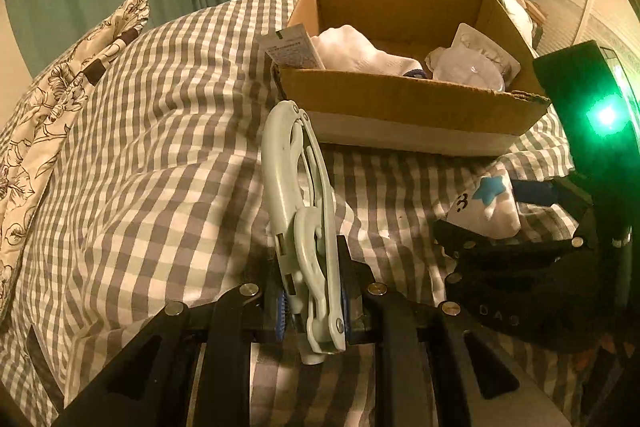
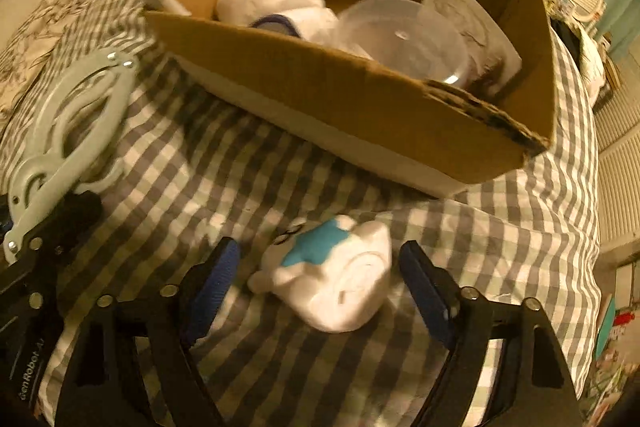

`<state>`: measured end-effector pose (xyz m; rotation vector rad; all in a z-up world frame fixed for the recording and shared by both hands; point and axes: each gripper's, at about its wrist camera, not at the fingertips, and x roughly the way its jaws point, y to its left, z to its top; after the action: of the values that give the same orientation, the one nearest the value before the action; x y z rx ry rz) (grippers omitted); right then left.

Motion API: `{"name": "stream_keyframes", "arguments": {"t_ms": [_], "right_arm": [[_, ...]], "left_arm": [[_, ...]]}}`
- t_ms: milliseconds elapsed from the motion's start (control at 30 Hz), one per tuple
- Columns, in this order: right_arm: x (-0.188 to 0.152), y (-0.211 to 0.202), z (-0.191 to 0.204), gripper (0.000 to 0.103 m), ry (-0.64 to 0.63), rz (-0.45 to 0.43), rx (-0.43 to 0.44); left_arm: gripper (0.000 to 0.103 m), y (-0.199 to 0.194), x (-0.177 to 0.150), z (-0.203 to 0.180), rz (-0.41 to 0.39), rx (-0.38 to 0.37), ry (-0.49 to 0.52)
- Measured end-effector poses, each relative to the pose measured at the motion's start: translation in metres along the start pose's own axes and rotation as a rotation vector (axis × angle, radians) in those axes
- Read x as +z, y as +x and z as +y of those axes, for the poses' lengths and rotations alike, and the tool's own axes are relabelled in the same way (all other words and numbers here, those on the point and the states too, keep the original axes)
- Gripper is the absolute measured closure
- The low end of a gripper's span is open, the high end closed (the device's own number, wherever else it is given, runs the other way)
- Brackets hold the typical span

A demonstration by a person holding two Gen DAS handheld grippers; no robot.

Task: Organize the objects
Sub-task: 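Grasp the white cartoon figure toy with the right tool, then carry the hanger and toy over the box and release them inside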

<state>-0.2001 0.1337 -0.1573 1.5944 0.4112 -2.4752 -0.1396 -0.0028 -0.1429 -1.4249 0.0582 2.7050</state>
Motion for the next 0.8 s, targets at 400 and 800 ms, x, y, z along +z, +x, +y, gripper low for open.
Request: {"name": "stream_keyframes", "arguments": {"t_ms": [400,800], "right_arm": [[-0.021,-0.051,0.018,0.043,-0.053,-0.140,0.001],[-0.050,-0.117,0.019,0.043,-0.044,-0.246,0.009]], "left_arm": [[0.084,-0.022,-0.011,0.001,-0.009,0.030,0.003],[0.084,-0.069,-0.018,-0.014,-0.053,-0.039,0.020]]}}
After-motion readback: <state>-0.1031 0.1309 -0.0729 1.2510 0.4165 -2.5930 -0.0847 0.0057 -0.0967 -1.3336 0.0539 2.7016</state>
